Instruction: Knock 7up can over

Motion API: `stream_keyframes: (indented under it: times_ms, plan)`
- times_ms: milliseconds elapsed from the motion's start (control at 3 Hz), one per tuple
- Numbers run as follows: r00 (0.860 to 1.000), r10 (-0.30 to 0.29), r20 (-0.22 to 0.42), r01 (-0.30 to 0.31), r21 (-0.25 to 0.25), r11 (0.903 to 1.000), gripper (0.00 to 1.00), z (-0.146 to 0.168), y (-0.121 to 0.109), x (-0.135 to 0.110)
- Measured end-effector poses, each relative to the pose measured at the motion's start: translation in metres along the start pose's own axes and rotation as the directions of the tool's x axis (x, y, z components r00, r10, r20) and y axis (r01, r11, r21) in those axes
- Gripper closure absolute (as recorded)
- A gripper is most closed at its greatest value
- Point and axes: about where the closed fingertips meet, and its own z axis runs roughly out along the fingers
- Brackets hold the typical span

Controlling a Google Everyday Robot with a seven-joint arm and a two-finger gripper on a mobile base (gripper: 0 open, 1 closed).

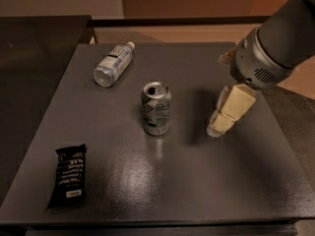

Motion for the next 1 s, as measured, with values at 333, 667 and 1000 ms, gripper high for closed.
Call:
stream_keyframes:
  times_ms: [333, 667, 1000]
  plan:
    - [0.992, 0.005, 0.127, -0.004, -0.011, 0.9999, 0.0, 0.024, 0.002, -0.028]
    - [0.975, -0.002, 0.223, 0.012, -0.043, 0.999, 0.0, 0.043, 0.006, -0.055]
    - [0.959, -0.007, 0.285, 0.034, -0.092, 0.9952, 0.0, 0.059, 0.016, -0.076]
